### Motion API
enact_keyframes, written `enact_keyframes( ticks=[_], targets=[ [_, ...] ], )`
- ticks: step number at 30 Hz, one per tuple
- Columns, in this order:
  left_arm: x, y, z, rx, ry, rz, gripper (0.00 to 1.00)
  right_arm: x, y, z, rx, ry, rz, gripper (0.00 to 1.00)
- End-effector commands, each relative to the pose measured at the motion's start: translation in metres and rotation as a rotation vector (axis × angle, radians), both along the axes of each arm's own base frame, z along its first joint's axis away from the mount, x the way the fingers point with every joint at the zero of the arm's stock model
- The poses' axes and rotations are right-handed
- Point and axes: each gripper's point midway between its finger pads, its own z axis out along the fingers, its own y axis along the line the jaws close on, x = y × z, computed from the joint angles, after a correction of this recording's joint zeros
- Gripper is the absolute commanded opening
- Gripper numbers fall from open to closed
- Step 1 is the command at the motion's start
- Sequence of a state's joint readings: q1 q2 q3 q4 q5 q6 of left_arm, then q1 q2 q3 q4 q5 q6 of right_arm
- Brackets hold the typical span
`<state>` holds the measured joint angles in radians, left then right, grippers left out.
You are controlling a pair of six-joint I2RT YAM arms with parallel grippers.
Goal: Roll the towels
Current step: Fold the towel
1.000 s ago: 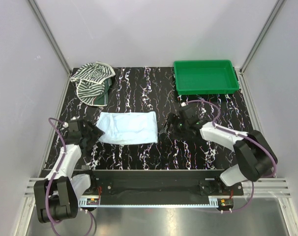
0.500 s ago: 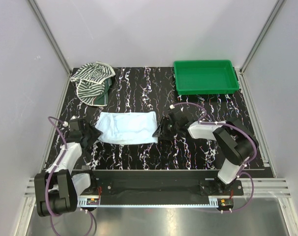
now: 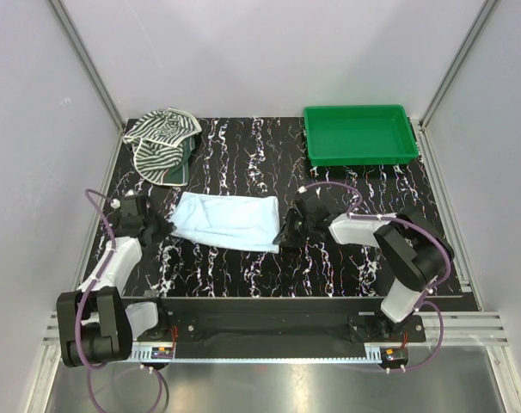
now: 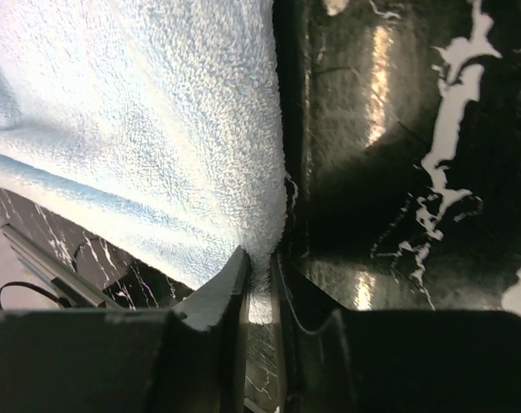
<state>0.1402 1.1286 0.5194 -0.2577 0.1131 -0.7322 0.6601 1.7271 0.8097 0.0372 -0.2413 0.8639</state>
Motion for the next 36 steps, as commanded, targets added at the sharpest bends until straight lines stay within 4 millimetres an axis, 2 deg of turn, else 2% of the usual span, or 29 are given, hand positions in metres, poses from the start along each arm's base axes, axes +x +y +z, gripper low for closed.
enact_keyframes(
  ticks=[1,2,3,5,6,8,9,10,12,13,15,16,17,19,20,21,23,24,26,28,29,32,35,36],
  targets=[
    [0.027,0.0,0.045,0.079,-0.119,-0.051,0.04,-0.005,-0.025,-0.004,-0.09,-0.013,-0.04,0.19],
    [0.031,-0.003,0.05,0.094,-0.13,-0.077,0.06,-0.011,-0.032,-0.01,-0.104,0.002,-0.047,0.17],
    [0.041,-0.01,0.064,0.101,-0.159,-0.103,0.06,-0.01,-0.036,-0.011,-0.109,0.003,-0.061,0.16],
    [0.047,-0.015,0.067,0.12,-0.14,-0.123,0.04,-0.015,-0.041,-0.013,-0.109,0.01,-0.064,0.15],
    [0.057,-0.023,0.083,0.121,-0.174,-0.143,0.03,-0.016,-0.04,-0.013,-0.103,0.009,-0.062,0.15],
    [0.069,-0.037,0.093,0.116,-0.197,-0.181,0.01,-0.017,-0.04,-0.013,-0.101,0.011,-0.064,0.15],
    [0.074,-0.053,0.101,0.111,-0.22,-0.227,0.0,-0.017,-0.041,-0.012,-0.1,0.011,-0.067,0.15],
    [0.087,-0.064,0.125,0.107,-0.281,-0.254,0.0,-0.017,-0.04,-0.011,-0.097,0.01,-0.069,0.15],
    [0.099,-0.094,0.14,0.107,-0.327,-0.355,0.0,-0.016,-0.041,-0.011,-0.101,0.013,-0.08,0.14],
    [0.103,-0.112,0.156,0.079,-0.379,-0.431,0.0,-0.016,-0.042,-0.01,-0.103,0.012,-0.085,0.14],
    [0.11,-0.135,0.2,0.089,-0.545,-0.539,0.0,-0.015,-0.044,-0.009,-0.108,0.011,-0.102,0.13],
    [0.106,-0.143,0.211,0.08,-0.596,-0.582,0.0,-0.015,-0.044,-0.008,-0.105,0.012,-0.106,0.13],
    [0.101,-0.141,0.21,0.089,-0.609,-0.581,0.0,-0.015,-0.044,-0.008,-0.104,0.012,-0.109,0.14],
    [0.099,-0.12,0.223,0.137,-0.665,-0.489,0.0,-0.014,-0.044,-0.005,-0.102,0.004,-0.115,0.17],
    [0.094,-0.111,0.2,0.129,-0.622,-0.457,0.0,-0.014,-0.044,-0.004,-0.101,0.005,-0.117,0.18],
    [0.096,-0.092,0.196,0.124,-0.627,-0.398,0.0,-0.013,-0.044,-0.004,-0.102,0.002,-0.119,0.19],
    [0.092,-0.077,0.171,0.059,-0.581,-0.345,0.0,-0.011,-0.043,-0.003,-0.1,0.002,-0.118,0.25],
    [0.088,-0.061,0.143,0.042,-0.534,-0.301,0.0,-0.011,-0.042,-0.004,-0.1,0.005,-0.118,0.27],
    [0.085,-0.045,0.097,0.025,-0.434,-0.233,0.0,-0.009,-0.04,-0.004,-0.099,0.007,-0.113,0.36],
    [0.084,-0.042,0.072,-0.002,-0.371,-0.214,0.0,-0.008,-0.038,-0.006,-0.099,0.012,-0.11,0.36],
    [0.083,-0.042,0.05,-0.024,-0.31,-0.21,0.0,-0.008,-0.037,-0.005,-0.097,0.012,-0.107,0.37],
    [0.077,-0.039,0.016,-0.04,-0.203,-0.192,0.0,-0.009,-0.038,-0.008,-0.104,0.02,-0.108,0.38],
    [0.069,-0.032,-0.004,-0.029,-0.123,-0.167,0.02,-0.009,-0.04,-0.008,-0.111,0.019,-0.113,0.39],
    [0.064,-0.028,-0.011,-0.018,-0.09,-0.148,0.06,-0.009,-0.04,-0.008,-0.112,0.018,-0.114,0.41]
  ],
)
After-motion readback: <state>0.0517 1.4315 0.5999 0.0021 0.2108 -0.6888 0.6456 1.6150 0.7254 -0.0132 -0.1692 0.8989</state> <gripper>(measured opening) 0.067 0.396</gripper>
